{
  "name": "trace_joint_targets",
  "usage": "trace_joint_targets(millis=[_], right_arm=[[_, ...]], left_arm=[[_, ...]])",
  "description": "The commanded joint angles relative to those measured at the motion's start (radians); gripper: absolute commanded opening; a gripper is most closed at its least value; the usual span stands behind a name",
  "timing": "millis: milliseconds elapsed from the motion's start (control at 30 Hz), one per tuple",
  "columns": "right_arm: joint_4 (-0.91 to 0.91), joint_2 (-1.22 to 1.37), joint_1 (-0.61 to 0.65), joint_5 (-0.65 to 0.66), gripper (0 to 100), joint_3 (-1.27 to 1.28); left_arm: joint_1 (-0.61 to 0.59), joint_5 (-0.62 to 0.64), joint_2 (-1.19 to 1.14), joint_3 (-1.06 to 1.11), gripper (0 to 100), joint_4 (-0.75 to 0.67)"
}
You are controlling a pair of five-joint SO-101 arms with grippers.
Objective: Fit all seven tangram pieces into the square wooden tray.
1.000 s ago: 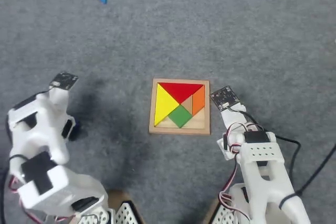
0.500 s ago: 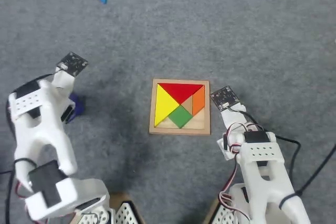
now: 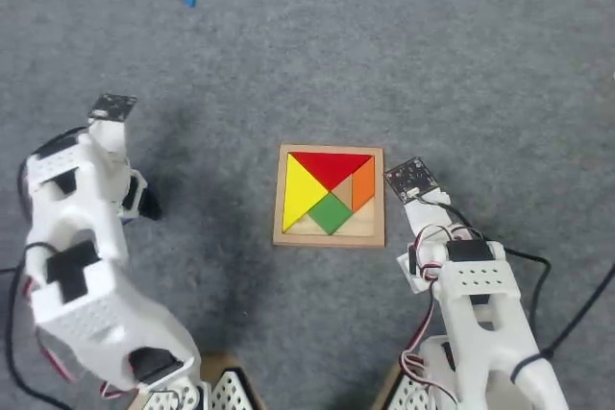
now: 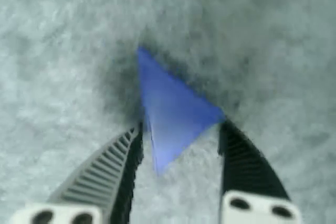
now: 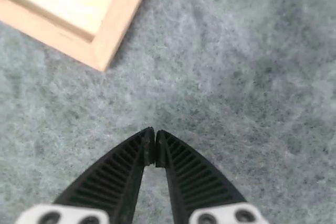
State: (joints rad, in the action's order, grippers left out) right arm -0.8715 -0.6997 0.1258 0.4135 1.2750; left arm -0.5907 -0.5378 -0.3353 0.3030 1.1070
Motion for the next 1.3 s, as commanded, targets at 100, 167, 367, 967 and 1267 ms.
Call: trace_joint_targets(millis=[100, 167, 367, 967, 1267], right_arm=[[0.005, -0.031, 0.010, 0.003, 1.3, -0.006], [0.005, -0.031, 0.010, 0.003, 1.3, -0.006], [0.005, -0.031, 0.010, 0.003, 1.3, -0.006], [0.005, -0.031, 0.010, 0.003, 1.3, -0.006], [0.005, -0.031, 0.010, 0.003, 1.3, -0.006]], left_arm=[[0.005, 0.014, -0.101, -0.114, 22, -0.020], [0.005, -0.014, -0.101, -0.114, 18, 0.003], [0.011, -0.051, -0.101, -0.114, 7, 0.104], [0.049, -0.071, 0.265, -0.114, 8, 0.153], [0.080, -0.048, 0.132, -0.182, 20, 0.064]])
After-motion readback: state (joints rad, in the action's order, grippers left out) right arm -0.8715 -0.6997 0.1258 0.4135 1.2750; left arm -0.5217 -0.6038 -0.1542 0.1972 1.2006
